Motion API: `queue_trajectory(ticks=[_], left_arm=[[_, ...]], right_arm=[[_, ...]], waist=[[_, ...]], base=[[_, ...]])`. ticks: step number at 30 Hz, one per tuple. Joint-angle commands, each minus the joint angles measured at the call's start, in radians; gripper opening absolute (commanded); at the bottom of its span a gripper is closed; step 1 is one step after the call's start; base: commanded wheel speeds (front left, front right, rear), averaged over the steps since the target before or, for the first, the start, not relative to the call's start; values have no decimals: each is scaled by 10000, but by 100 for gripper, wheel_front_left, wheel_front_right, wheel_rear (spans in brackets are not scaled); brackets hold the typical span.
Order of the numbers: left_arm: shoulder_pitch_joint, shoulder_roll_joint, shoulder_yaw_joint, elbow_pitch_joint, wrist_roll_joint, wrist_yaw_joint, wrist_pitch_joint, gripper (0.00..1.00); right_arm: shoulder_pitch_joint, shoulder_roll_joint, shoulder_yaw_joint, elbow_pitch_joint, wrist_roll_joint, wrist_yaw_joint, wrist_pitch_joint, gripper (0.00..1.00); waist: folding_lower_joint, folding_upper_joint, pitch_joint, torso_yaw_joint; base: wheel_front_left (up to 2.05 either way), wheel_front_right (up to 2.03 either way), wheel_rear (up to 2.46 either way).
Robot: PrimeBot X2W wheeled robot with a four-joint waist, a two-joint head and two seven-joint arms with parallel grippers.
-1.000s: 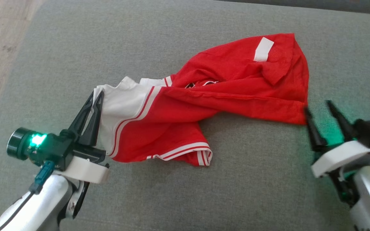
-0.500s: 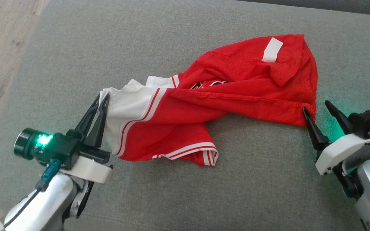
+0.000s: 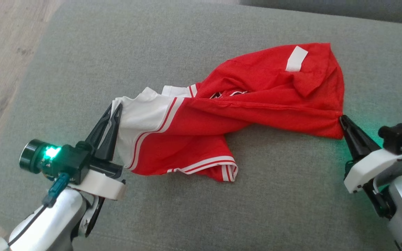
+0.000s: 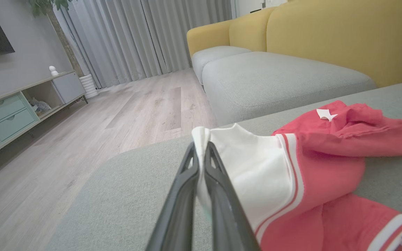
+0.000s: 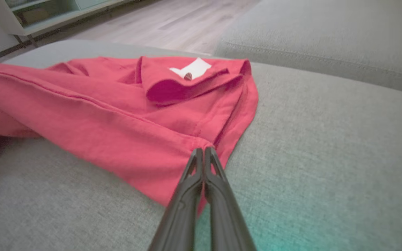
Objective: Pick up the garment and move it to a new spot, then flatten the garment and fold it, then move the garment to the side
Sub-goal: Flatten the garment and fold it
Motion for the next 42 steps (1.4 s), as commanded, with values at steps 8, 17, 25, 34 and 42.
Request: queue_trajectory(ticks=[8, 17, 25, 34, 42], left_arm=[[-768, 1190, 541, -776, 678, -76, -193, 0], [-2835, 2635, 1295, -2141, 1226, -868, 312, 0], [-5729, 2679, 1852, -2044, 1016, -2288, 1064, 0], [-8537, 1739, 1228, 937, 1613, -3693, 1532, 0], [-11146, 359, 1268, 4252, 2221, -3676, 95, 0]], right_arm=[[62, -647, -1009, -1035, -315, -9, -1401, 0], [-409, -927, -3270, -3989, -1703, -9, -1491, 0], [-2075, -1345, -3294, -5359, -1988, -9, -32, 0], [-5087, -1596, -1678, -3396, -1589, -9, 339, 0], [-8286, -1298, -965, -1145, -2472, -9, -779, 0]], waist=[[-1, 0, -1176, -525], [-1, 0, -2279, -1332], [-1, 0, -2208, -1884], [-1, 0, -404, -2141], [-1, 0, 1381, -2118]], base=[[0, 0, 0], [0, 0, 0], [0, 0, 0], [0, 0, 0], [0, 0, 0]])
